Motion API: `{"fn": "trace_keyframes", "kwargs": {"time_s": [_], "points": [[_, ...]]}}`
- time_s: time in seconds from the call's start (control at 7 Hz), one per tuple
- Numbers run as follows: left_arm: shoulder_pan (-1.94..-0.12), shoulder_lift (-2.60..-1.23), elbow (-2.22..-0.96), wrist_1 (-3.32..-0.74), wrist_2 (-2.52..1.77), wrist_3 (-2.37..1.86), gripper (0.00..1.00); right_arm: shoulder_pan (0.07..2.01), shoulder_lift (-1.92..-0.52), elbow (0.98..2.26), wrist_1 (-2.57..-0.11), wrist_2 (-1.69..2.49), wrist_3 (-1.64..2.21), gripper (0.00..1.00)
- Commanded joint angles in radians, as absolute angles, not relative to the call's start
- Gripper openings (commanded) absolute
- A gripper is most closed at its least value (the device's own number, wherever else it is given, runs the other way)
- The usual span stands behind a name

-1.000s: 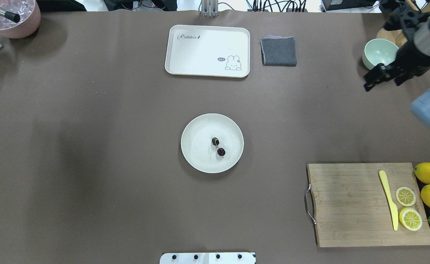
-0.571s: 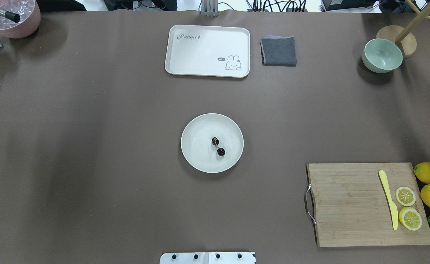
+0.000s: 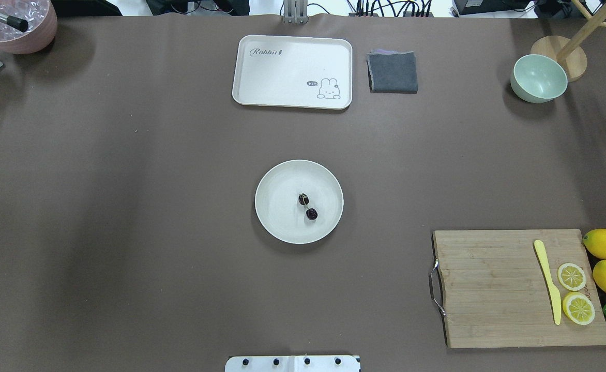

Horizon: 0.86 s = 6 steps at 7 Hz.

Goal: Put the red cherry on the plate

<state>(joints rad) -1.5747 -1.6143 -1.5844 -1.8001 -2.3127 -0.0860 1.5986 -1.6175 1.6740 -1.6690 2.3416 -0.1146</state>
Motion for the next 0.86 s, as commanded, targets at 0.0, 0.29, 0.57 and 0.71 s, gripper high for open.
{"fn": "trace_keyframes", "kwargs": {"time_s": [0.0, 0.29, 0.57, 0.71], "points": [[-1.574, -1.588, -1.615, -1.796, -2.313, -0.087, 0.98, 1.612, -1.624, 1.693, -1.669, 2.345, -0.1, 1.0], [-1.574, -1.582, -1.611, -1.796, -2.31, -0.089, 0.98, 1.617, -1.623, 1.698, -1.669, 2.342, -0.103, 1.0], [-1.572, -1.583, -1.606, -1.798, -2.306, -0.087, 0.98, 1.617, -1.626, 1.698, -1.669, 2.345, -0.101, 1.0], [-1.572, -1.583, -1.606, -1.798, -2.304, -0.087, 0.98, 1.62, -1.628, 1.698, -1.669, 2.347, -0.103, 1.0]]}}
